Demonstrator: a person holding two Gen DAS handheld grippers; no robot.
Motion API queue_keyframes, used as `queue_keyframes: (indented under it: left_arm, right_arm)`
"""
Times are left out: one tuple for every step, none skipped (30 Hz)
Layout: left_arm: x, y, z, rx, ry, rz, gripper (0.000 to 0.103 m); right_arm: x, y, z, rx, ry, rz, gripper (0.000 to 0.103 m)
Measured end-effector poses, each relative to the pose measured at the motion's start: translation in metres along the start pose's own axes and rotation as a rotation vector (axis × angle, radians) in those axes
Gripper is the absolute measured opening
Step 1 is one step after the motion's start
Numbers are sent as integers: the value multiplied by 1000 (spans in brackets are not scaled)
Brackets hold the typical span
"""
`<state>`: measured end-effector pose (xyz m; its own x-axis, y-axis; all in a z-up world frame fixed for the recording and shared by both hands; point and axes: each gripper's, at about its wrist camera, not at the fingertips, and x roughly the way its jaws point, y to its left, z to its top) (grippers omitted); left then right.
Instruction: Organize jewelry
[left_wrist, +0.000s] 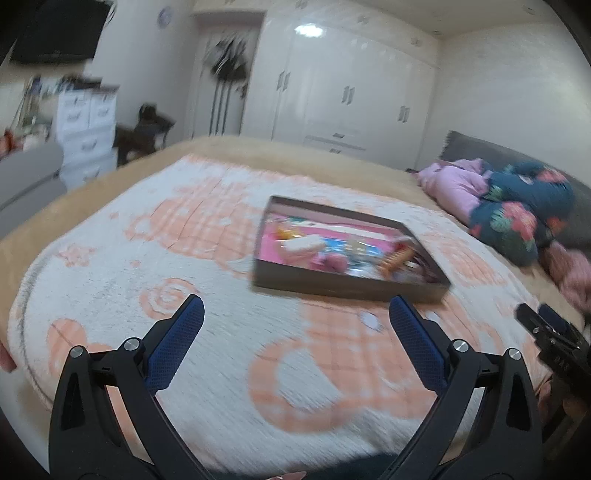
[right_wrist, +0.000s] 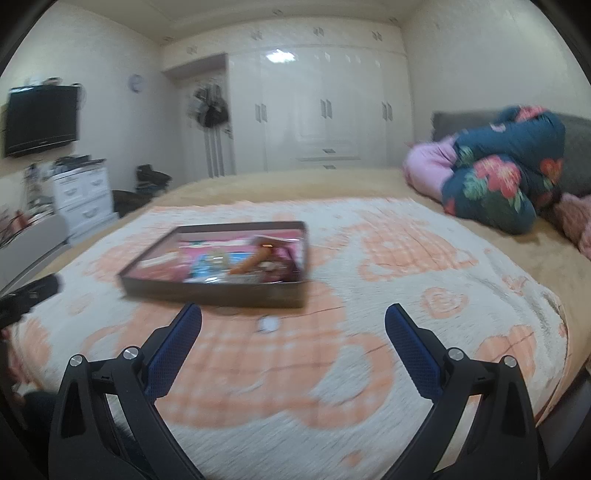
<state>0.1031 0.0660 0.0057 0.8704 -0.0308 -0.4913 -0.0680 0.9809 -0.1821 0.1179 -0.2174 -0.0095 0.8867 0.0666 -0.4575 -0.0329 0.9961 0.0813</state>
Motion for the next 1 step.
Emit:
queue_keyframes:
  left_arm:
    - [12,13,10,-20,16,40,92]
  right_arm:
    - [15,-10,6,18,26,-20,97]
